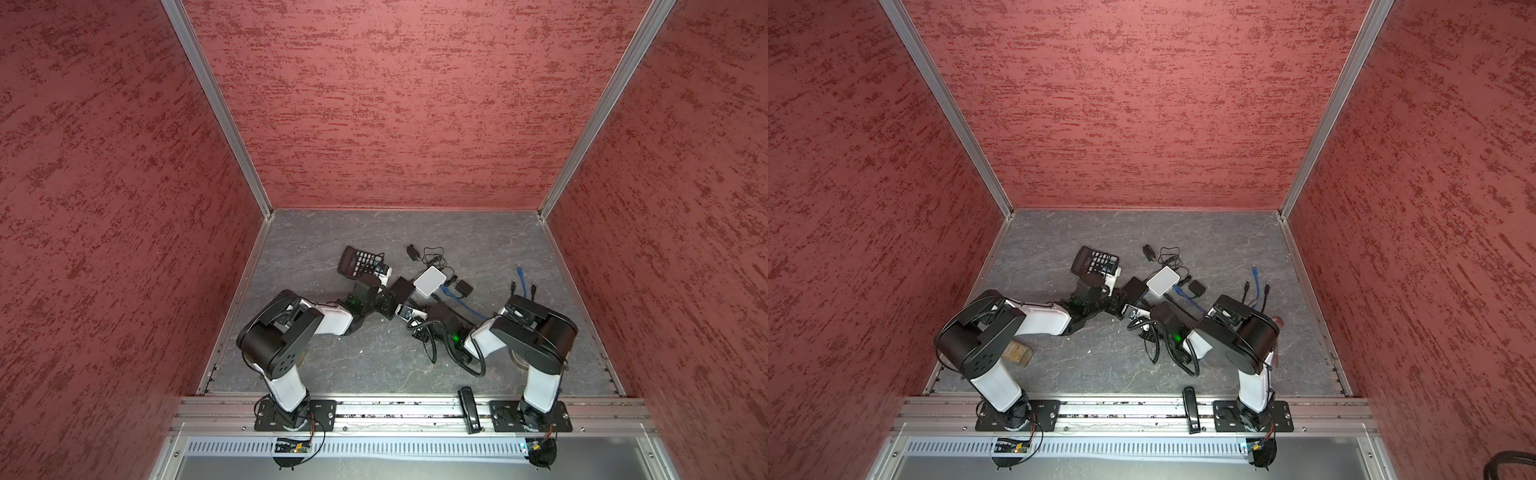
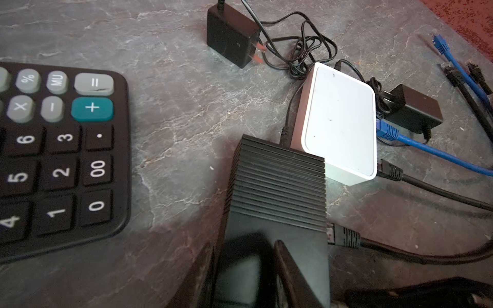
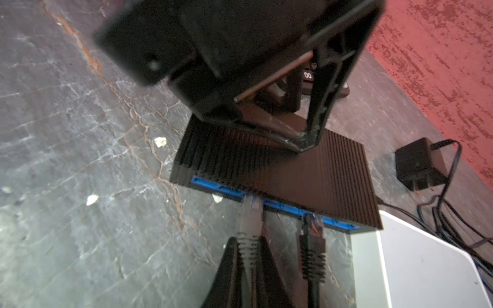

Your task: Insert the plug into the switch port

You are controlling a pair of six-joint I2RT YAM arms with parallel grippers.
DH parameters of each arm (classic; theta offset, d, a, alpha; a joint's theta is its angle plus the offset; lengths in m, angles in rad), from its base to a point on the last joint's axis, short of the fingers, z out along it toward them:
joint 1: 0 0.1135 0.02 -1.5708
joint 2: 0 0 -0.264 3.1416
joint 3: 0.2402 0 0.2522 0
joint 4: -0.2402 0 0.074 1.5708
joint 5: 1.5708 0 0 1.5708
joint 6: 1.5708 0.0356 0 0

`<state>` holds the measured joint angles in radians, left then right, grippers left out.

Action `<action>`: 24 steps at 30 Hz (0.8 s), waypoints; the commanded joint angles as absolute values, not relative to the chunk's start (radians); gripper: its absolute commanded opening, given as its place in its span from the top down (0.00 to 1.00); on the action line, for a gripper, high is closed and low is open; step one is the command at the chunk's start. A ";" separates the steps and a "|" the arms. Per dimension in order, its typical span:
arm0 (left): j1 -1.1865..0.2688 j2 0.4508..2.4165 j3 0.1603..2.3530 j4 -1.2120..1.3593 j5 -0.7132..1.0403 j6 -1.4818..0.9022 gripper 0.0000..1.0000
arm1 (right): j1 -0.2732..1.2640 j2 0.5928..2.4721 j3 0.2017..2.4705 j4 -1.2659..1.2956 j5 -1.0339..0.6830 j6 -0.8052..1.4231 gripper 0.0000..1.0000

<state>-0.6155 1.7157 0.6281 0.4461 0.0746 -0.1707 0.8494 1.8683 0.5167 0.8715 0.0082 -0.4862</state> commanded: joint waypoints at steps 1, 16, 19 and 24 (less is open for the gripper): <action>-0.844 1.770 0.594 0.283 0.712 -0.228 0.63 | 0.872 1.874 0.612 0.991 -0.183 -0.540 1.00; -0.868 1.811 0.624 0.366 0.765 -0.282 0.63 | 0.921 1.984 0.677 1.183 -0.020 -0.375 1.00; -0.875 1.825 0.636 0.371 0.797 -0.275 0.63 | 0.922 1.981 0.700 1.145 -0.057 -0.398 1.00; -0.877 1.839 0.646 0.373 0.817 -0.271 0.63 | 0.922 1.980 0.710 1.122 -0.106 -0.419 1.00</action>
<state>-0.6155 1.7668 0.6590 0.4965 0.0463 -0.1883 0.8772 1.9392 0.5182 0.9966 0.1165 -0.3820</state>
